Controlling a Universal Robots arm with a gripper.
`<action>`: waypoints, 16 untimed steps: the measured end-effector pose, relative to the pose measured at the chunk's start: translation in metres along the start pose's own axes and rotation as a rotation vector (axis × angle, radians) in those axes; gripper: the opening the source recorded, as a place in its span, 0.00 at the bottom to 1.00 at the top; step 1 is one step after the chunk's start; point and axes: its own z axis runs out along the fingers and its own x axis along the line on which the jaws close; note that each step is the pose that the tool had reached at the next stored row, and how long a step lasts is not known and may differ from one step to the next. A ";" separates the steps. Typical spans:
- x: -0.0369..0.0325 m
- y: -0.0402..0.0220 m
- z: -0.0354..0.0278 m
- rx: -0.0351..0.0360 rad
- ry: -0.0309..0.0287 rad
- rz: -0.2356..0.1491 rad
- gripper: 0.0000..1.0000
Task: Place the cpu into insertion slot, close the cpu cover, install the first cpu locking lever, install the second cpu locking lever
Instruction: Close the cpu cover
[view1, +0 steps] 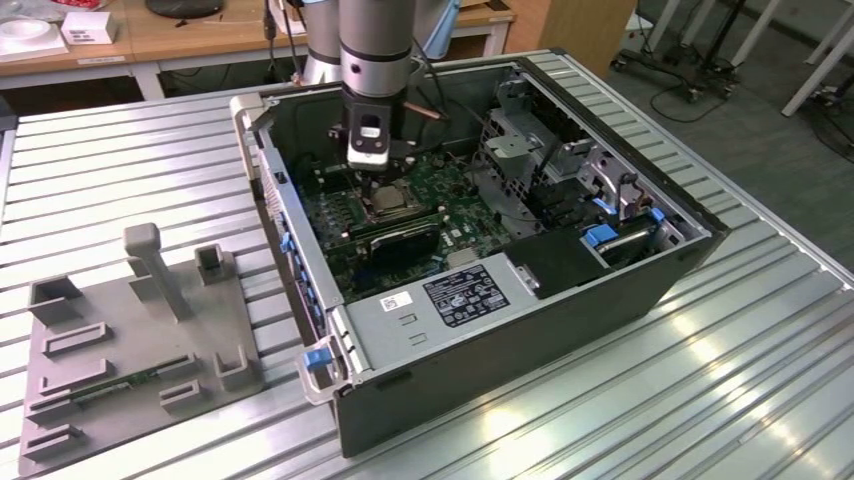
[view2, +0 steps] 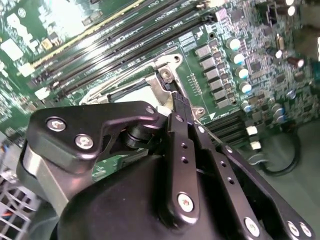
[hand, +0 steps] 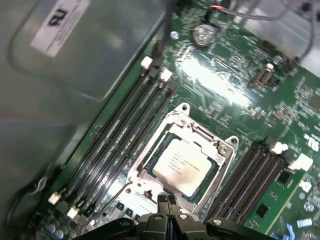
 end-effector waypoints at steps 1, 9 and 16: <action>0.0000 0.0000 0.0001 0.0005 0.0005 -0.018 0.11; 0.0000 0.0000 0.0006 0.0044 0.0048 -0.163 0.11; 0.0000 0.0000 0.0015 0.0079 0.0086 -0.290 0.11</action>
